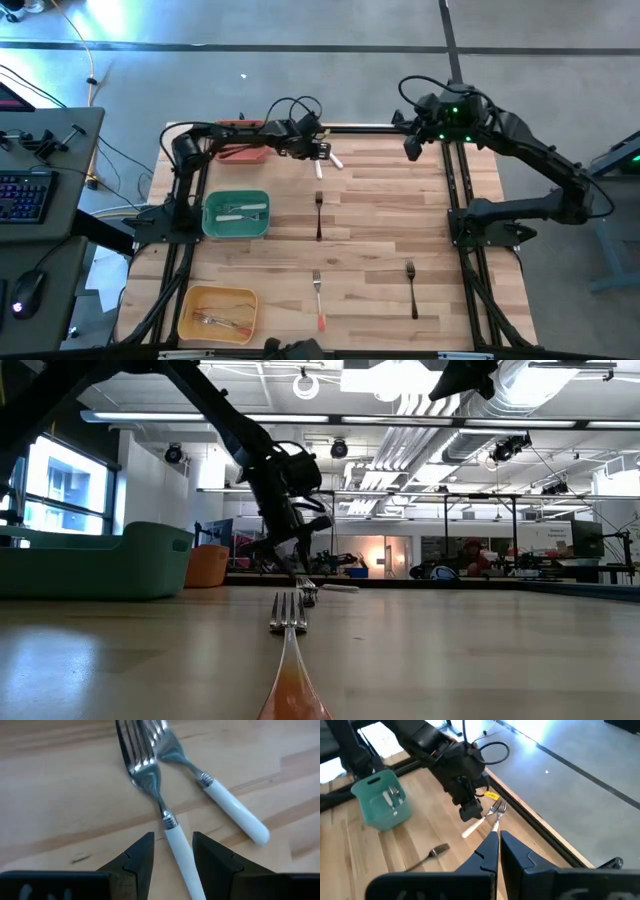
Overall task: Sort silverware by color (type)
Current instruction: Put the white fork into the green bin
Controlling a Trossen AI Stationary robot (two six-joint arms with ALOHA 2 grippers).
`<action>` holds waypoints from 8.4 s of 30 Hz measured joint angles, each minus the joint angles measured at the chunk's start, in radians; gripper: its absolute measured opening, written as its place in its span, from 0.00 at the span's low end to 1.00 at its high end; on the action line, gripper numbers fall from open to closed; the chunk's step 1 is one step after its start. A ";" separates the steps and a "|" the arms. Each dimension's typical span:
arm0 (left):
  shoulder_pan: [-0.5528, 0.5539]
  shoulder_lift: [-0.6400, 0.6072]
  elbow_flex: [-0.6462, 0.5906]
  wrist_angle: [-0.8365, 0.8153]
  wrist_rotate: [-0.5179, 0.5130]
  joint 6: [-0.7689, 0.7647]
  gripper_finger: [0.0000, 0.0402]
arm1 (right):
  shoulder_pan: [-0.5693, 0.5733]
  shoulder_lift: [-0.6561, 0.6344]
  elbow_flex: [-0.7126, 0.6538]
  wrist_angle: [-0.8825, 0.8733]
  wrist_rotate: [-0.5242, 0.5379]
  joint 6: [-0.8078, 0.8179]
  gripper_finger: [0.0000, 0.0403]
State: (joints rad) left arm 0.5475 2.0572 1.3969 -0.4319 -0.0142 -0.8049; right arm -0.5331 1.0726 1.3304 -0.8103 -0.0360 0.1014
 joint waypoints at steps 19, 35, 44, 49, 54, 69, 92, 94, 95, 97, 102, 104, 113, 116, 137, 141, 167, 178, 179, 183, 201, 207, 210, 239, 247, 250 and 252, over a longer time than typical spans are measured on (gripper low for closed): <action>-0.025 0.022 -0.008 -0.097 0.003 0.083 0.28 | 0.012 -0.005 0.000 -0.045 -0.031 -0.106 0.00; -0.070 0.018 -0.007 -0.130 -0.003 0.034 0.30 | 0.012 -0.005 0.000 -0.072 -0.044 -0.126 0.00; -0.080 0.008 -0.010 -0.103 0.008 -0.006 0.37 | 0.012 -0.005 0.000 -0.069 -0.045 -0.109 0.00; -0.081 0.008 -0.011 -0.068 0.043 -0.055 0.40 | 0.012 -0.005 0.000 -0.060 -0.045 -0.102 0.00; -0.109 0.008 -0.011 -0.031 0.044 -0.096 0.40 | 0.012 -0.005 0.000 -0.062 -0.046 -0.093 0.00; -0.144 0.042 -0.002 -0.125 -0.004 -0.048 0.36 | 0.012 -0.008 0.000 -0.077 -0.092 -0.109 0.00; -0.138 0.059 -0.004 -0.243 0.071 0.235 0.14 | 0.012 -0.012 0.000 -0.022 -0.072 -0.102 0.00; -0.138 0.053 -0.003 -0.235 0.099 0.270 0.08 | 0.012 -0.012 0.000 -0.017 -0.069 -0.098 0.00; -0.139 0.050 -0.002 -0.235 0.107 0.286 0.05 | 0.012 -0.012 0.000 -0.016 -0.069 -0.099 0.00; -0.135 0.040 -0.004 -0.251 0.129 0.313 0.02 | 0.012 -0.012 0.000 -0.016 -0.069 -0.100 0.00; -0.125 -0.012 -0.014 -0.281 0.133 0.356 0.02 | 0.012 -0.012 0.000 -0.016 -0.069 -0.102 0.00; -0.124 -0.028 -0.016 -0.305 0.125 0.359 0.02 | 0.012 -0.012 -0.004 -0.012 -0.070 -0.101 0.00; -0.132 -0.043 -0.015 -0.283 0.156 0.416 0.01 | 0.012 -0.012 -0.318 0.237 -0.276 0.001 0.00; -0.146 -0.044 -0.014 -0.266 0.159 0.416 0.01 | 0.012 -0.011 -0.506 0.504 -0.347 0.144 0.00; -0.164 -0.048 -0.010 0.011 0.404 0.344 0.00 | 0.009 0.000 -0.912 0.994 -0.353 0.571 0.27; -0.165 -0.048 -0.010 0.005 0.399 0.372 0.00 | 0.009 0.006 -0.912 0.979 -0.351 0.503 0.32; -0.246 0.006 -0.010 0.310 0.232 0.342 0.21 | -0.096 -0.056 -0.652 0.545 -0.281 0.029 0.05; -0.250 0.042 -0.010 0.379 0.185 0.312 0.29 | -0.161 -0.231 -0.652 0.552 -0.317 0.056 0.01; -0.250 0.043 -0.010 0.379 0.185 0.313 0.29 | -0.161 -0.238 -0.652 0.553 -0.317 0.056 0.00; -0.261 0.063 0.015 0.356 0.187 0.322 0.29 | -0.161 -0.250 -0.652 0.552 -0.317 0.056 0.00; -0.275 0.207 0.269 0.136 0.188 0.416 0.29 | -0.161 -0.250 -0.652 0.544 -0.320 0.055 0.00; -0.276 0.254 0.315 0.076 0.192 0.415 0.29 | -0.161 -0.250 -0.652 0.545 -0.319 0.051 0.00; -0.283 0.257 0.322 0.086 0.188 0.415 0.29 | -0.161 -0.250 -0.652 0.545 -0.319 0.048 0.00; -0.346 0.270 0.326 -0.132 0.251 0.595 0.02 | -0.160 -0.250 -0.652 0.544 -0.323 0.082 0.00; -0.346 0.215 0.318 -0.189 0.224 0.677 0.00 | -0.160 -0.250 -0.652 0.544 -0.323 0.082 0.00; -0.346 0.203 0.318 -0.237 0.219 0.691 0.00 | -0.160 -0.250 -0.652 0.544 -0.323 0.084 0.00; -0.345 0.203 0.318 -0.255 0.233 0.708 0.00 | -0.160 -0.250 -0.652 0.544 -0.323 0.084 0.00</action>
State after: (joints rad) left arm 0.2024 2.2597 1.7149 -0.6873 0.2192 -0.0971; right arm -0.6932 0.8227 0.6788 -0.2660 -0.3595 0.1856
